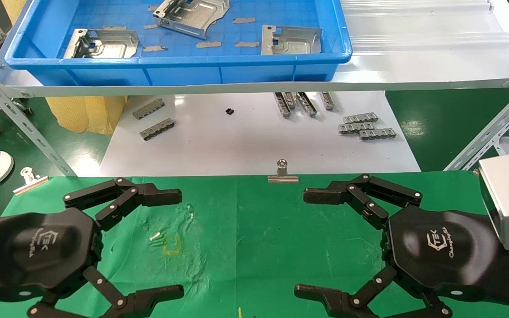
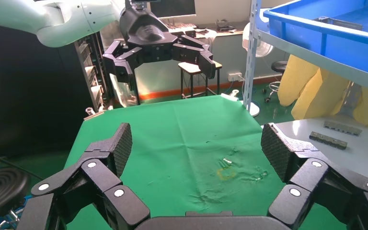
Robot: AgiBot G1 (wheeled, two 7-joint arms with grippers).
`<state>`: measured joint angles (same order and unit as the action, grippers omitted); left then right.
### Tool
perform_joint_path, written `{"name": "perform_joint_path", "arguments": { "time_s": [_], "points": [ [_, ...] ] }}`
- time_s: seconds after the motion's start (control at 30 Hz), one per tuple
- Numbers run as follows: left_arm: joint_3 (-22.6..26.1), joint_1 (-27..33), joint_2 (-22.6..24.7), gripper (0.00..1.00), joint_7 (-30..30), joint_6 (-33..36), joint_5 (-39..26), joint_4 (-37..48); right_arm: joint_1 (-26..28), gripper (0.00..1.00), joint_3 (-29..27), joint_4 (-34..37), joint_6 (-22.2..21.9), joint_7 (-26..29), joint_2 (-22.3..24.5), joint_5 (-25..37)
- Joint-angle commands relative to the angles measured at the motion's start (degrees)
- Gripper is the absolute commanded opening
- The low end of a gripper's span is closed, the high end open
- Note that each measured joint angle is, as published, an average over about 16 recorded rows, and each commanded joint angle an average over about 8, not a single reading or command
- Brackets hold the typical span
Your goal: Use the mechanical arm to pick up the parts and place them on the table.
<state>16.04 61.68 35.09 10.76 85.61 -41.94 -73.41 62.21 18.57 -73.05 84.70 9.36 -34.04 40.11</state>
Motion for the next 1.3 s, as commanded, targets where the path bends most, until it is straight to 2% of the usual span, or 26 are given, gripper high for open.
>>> {"name": "perform_joint_path", "arguments": {
  "time_s": [0.03, 1.3],
  "points": [
    [0.0, 0.0, 0.0, 1.0, 0.0, 0.0, 0.0, 0.0, 0.0, 0.0, 0.0, 0.0, 0.0, 0.0, 0.0, 0.0],
    [0.0, -0.02, -0.01, 1.0, 0.0, 0.01, 0.01, -0.02, 0.0, 0.0, 0.0, 0.0, 0.0, 0.0, 0.0, 0.0]
  ]
}}
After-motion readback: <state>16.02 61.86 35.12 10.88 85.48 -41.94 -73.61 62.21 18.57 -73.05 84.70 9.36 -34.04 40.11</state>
